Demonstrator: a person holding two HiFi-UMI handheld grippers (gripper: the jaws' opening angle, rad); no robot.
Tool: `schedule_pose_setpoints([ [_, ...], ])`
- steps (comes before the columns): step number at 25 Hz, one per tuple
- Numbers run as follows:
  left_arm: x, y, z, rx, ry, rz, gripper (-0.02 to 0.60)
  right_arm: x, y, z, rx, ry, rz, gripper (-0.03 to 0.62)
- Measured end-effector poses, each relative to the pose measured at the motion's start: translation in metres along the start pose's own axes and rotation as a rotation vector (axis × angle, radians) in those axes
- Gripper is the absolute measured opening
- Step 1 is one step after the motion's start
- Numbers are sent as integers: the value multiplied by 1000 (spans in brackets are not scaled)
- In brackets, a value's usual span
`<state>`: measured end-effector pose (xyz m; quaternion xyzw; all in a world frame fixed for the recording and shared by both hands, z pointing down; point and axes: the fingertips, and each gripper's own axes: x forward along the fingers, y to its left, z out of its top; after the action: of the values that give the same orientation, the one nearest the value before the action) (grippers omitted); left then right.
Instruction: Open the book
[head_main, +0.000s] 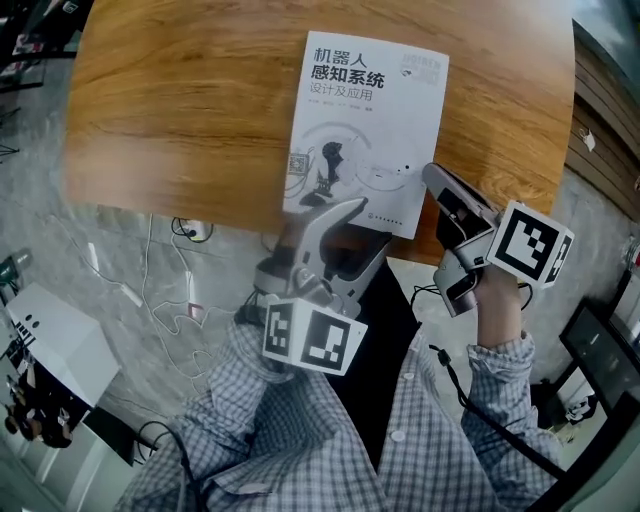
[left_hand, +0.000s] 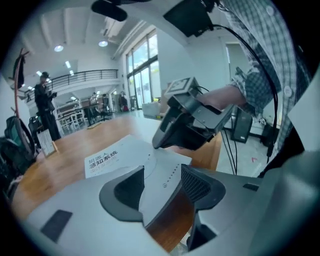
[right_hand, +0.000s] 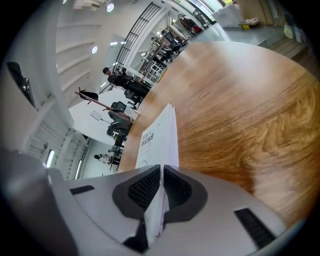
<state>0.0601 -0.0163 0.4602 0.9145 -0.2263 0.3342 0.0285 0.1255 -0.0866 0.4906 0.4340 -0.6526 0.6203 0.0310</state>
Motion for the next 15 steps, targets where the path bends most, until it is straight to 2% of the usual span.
schedule_pose_setpoints([
  [4, 9, -29, 4, 147, 37, -30, 224, -2, 5, 0, 19, -3, 25, 32],
  [8, 25, -38, 10, 252, 45, 18, 224, -3, 2, 1, 17, 1, 20, 32],
  [13, 39, -37, 10, 340, 60, 61, 221, -1, 5, 0, 38, -5, 46, 32],
  [14, 39, -37, 11, 345, 51, 60, 210, -1, 5, 0, 38, -5, 46, 31],
  [15, 38, -38, 13, 345, 41, 58, 170, -1, 4, 0, 37, -6, 44, 31],
])
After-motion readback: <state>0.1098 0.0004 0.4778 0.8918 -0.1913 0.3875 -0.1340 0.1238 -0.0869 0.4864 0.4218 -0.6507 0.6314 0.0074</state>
